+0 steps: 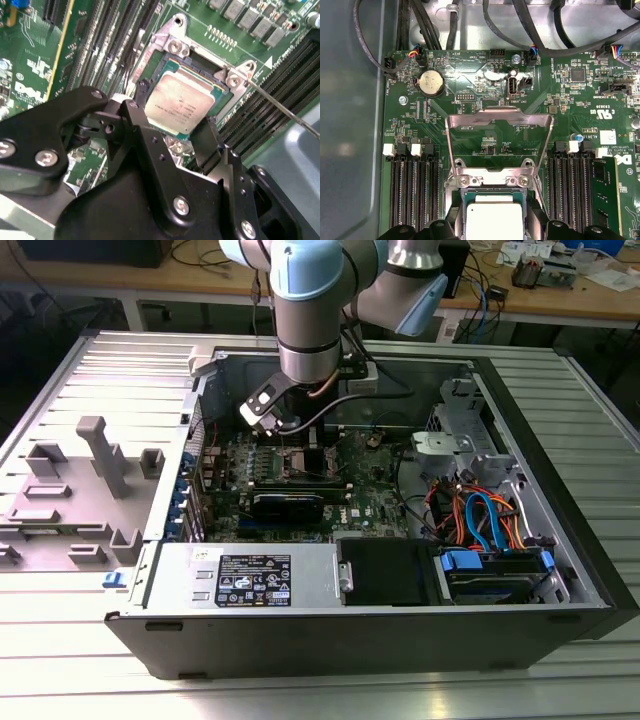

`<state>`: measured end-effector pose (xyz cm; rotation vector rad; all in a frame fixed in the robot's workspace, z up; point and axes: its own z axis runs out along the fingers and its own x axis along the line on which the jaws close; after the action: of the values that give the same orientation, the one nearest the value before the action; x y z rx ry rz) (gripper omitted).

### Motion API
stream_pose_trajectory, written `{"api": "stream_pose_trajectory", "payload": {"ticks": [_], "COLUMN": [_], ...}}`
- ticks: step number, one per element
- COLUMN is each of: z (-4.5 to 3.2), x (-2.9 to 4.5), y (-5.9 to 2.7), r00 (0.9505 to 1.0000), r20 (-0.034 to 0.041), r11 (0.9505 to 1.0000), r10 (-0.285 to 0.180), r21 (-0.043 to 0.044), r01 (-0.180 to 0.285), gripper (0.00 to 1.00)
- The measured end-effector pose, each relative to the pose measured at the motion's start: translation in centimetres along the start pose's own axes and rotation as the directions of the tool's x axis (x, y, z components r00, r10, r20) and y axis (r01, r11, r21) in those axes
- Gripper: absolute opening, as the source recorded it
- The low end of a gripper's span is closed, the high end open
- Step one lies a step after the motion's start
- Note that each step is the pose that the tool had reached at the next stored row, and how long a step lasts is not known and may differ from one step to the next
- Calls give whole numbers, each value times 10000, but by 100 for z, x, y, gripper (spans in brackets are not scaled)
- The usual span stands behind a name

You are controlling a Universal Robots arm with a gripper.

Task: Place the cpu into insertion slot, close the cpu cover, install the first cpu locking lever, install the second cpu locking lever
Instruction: 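Place the cpu into insertion slot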

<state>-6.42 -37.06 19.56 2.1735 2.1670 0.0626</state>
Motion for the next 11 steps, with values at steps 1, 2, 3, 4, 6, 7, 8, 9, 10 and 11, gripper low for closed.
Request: {"api": "stream_pose_trajectory", "payload": {"ticks": [1,2,3,4,6,7,8,9,10,11], "z": [0,0,0,0,-3,-10,-18,-41,-59,-73], "x": [0,0,0,0,0,-1,-1,-2,-2,-2], "y": [0,0,0,0,0,1,1,3,4,5], "r00": [10000,10000,10000,10000,10000,10000,10000,10000,10000,10000], "r20": [0,1,1,2,1,2,1,3,3,3], "r11": [10000,10000,10000,10000,10000,10000,10000,10000,10000,10000], "r10": [0,0,0,0,0,0,1,0,0,0], "r21": [0,1,1,1,-1,0,0,1,1,1], "r01": [0,0,0,0,0,0,-1,0,0,0], "gripper": [62,62,62,62,62,62,62,62,62,62]}}
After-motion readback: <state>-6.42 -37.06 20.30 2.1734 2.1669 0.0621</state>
